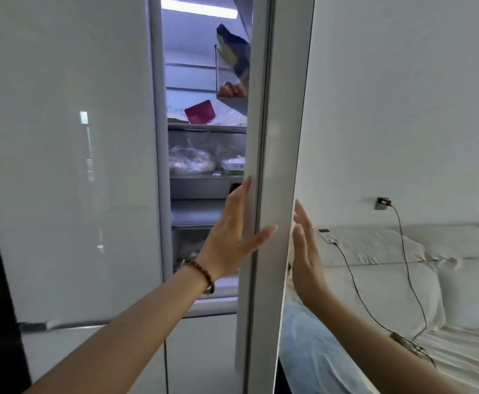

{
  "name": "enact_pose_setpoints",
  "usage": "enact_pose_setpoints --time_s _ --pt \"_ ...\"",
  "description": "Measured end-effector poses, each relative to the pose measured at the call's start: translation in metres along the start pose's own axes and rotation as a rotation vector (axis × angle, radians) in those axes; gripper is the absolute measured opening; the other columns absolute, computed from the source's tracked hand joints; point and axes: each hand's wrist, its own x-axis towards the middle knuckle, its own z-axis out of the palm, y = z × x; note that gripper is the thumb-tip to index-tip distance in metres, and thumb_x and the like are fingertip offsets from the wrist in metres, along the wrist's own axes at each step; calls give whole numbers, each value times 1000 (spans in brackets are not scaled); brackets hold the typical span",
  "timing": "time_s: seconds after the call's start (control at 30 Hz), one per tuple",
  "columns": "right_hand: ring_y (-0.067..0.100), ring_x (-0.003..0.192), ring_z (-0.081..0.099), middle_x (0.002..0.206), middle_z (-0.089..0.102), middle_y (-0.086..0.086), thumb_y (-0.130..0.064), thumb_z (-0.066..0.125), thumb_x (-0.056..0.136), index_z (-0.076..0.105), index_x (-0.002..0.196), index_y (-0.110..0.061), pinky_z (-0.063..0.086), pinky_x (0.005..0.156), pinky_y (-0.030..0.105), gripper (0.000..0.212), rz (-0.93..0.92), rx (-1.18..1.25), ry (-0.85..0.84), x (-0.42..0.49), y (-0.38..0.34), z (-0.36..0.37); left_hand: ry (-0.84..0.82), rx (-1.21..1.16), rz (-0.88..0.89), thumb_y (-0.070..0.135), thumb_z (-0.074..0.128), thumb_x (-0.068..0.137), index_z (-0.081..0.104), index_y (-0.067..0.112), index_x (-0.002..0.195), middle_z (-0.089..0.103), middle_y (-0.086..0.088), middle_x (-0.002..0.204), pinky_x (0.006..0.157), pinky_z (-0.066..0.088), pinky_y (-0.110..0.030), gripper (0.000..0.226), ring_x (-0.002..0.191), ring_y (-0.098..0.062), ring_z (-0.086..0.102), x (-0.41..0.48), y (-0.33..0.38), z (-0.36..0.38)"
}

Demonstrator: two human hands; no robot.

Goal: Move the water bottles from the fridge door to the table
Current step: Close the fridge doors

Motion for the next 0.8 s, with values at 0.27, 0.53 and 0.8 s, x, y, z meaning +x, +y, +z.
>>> enact_pose_setpoints --time_s 0.27,0.53,0.8 --pt "-6 141 9 152 9 -32 -62 17 93 16 143 -51 15 114 31 51 -117 -218 -137 35 28 101 217 -106 -224 69 61 66 24 41 133 43 25 122 80 52 -16 81 109 8 49 10 -65 -60" --pt "5 145 0 156 -1 -22 -54 22 96 8 145 -45 7 116 34 52 -305 -553 -136 96 72 172 315 507 -113 73 30 79 14 20 148 10 -1 157 117 3 -50 89 145 -21 10 35 -163 -122" --pt "18 147 1 159 8 -3 -41 31 97 13 149 -31 3 119 40 56 -432 -856 -145 156 133 225 176 1093 105 61 25 89 -2 31 148 -8 0 158 112 -3 -56 71 142 -25 1 62 -265 -177"
